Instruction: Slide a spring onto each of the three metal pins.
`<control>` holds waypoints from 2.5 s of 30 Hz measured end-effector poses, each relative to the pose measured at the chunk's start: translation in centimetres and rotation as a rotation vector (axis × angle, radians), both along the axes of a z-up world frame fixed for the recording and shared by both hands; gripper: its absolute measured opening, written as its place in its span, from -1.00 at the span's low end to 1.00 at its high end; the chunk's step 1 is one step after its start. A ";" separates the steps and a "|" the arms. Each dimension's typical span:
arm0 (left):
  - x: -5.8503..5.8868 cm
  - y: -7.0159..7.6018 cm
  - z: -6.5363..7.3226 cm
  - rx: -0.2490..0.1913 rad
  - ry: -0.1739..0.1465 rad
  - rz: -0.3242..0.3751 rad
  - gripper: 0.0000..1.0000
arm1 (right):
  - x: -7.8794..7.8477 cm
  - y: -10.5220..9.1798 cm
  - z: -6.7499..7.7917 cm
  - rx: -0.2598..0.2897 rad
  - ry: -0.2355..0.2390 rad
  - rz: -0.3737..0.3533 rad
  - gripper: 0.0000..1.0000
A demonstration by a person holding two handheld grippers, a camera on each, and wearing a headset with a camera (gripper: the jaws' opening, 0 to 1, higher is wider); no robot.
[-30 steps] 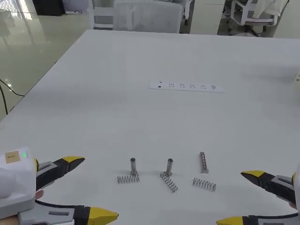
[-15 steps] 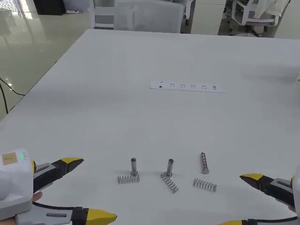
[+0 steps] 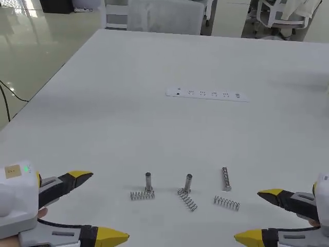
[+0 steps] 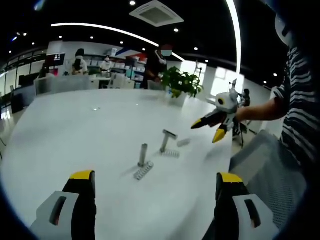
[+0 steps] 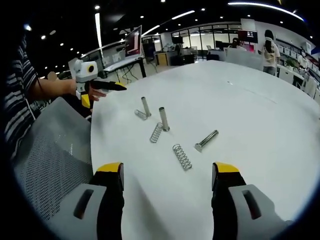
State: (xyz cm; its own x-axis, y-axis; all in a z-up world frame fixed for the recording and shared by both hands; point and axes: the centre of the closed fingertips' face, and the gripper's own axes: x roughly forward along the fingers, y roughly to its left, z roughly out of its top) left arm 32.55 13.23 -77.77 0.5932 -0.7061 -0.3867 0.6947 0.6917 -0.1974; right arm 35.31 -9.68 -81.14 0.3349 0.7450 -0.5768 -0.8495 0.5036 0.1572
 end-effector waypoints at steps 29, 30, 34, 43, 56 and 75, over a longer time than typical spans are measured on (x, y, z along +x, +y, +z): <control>-0.5 -0.8 -0.1 0.018 -0.008 -0.049 0.95 | 6.9 1.9 0.7 -0.065 0.008 -0.051 0.07; -0.5 -0.7 -0.2 0.018 -0.006 -0.049 0.95 | 7.1 2.0 0.7 -0.067 0.012 -0.055 0.04; -0.6 -0.5 -0.4 0.024 -0.001 -0.045 0.94 | 7.8 2.3 0.3 -0.084 0.031 -0.067 -0.01; -0.7 -0.1 -0.4 0.024 0.004 -0.032 0.92 | 9.1 2.1 -0.7 -0.097 0.105 -0.139 -0.22; -0.2 -0.6 0.1 0.024 -0.006 -0.043 0.92 | 10.6 2.3 -1.8 -0.132 0.179 -0.230 -0.54; -0.2 -0.1 -0.2 0.027 0.004 -0.031 0.91 | 10.8 1.9 -3.9 -0.186 0.274 -0.326 -0.77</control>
